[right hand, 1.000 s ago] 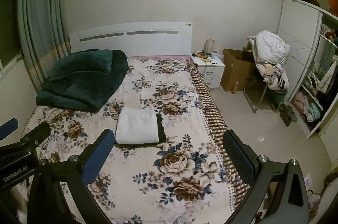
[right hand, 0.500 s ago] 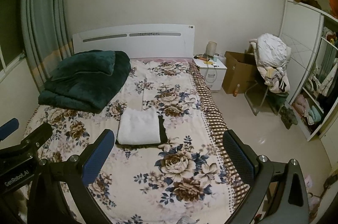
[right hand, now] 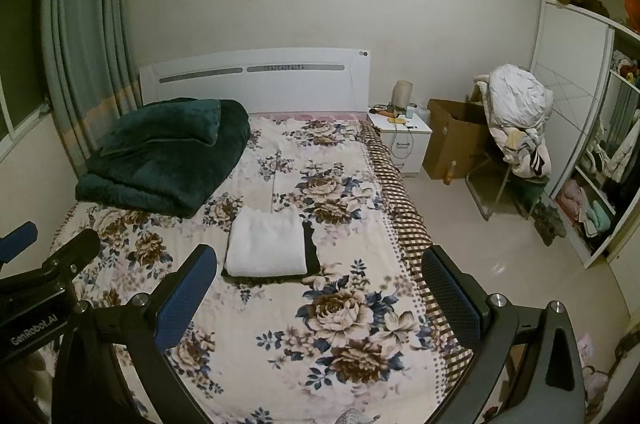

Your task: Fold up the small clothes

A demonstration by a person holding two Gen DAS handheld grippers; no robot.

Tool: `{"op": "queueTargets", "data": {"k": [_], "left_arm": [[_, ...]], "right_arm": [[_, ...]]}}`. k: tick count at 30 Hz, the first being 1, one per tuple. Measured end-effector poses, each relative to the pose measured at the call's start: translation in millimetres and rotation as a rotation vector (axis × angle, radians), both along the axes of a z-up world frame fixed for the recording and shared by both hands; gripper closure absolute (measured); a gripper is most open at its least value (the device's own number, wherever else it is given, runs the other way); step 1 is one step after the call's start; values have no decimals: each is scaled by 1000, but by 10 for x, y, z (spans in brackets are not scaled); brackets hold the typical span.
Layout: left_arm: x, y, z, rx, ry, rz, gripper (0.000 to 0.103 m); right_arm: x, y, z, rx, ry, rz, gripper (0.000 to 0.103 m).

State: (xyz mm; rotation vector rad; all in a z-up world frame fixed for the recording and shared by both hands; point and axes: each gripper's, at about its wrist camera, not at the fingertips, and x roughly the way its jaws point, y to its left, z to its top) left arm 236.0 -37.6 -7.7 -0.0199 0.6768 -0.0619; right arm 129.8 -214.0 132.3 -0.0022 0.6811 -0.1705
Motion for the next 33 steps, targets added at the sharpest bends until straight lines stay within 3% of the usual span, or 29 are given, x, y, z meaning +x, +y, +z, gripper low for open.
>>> {"op": "queueTargets", "data": {"k": [33], "left_arm": [[4,20,31,7,-5,10,0]], "right_arm": [[109,-12,65,-1,-12,9,0]]}}
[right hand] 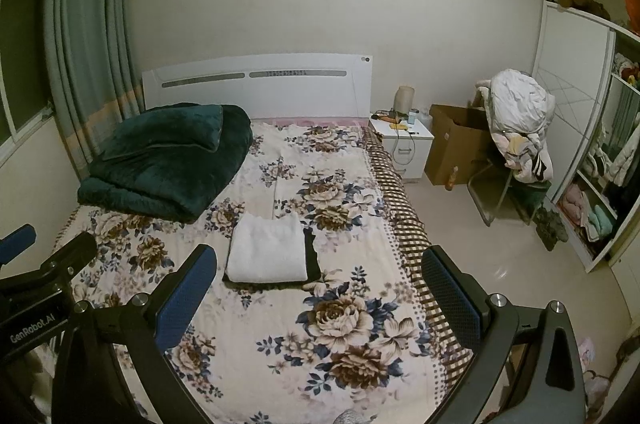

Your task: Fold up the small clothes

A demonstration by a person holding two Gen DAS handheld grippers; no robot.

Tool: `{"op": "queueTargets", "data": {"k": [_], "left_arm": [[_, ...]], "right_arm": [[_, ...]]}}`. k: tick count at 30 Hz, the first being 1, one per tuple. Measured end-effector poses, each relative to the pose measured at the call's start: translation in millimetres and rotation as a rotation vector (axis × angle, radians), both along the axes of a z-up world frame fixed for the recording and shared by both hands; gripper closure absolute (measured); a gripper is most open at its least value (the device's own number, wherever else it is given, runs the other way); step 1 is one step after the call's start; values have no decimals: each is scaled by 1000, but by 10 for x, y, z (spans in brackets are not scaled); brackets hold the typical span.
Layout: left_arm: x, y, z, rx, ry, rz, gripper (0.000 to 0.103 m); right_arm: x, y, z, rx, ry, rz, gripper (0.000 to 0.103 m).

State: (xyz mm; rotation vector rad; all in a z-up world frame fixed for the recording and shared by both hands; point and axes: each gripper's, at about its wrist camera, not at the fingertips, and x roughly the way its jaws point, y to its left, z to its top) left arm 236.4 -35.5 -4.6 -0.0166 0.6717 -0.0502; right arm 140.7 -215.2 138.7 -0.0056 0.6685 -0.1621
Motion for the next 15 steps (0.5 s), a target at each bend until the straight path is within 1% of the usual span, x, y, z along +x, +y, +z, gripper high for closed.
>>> {"op": "queueTargets", "data": {"k": [7,15], "left_arm": [[-9,8,-11,0,0,-1,0],[5,44,54,8,-7,17,0]], "right_arm": [[-23,6,-13,2,-1,-3,0],[-40,9,-28,2,-2,-5,0]]}}
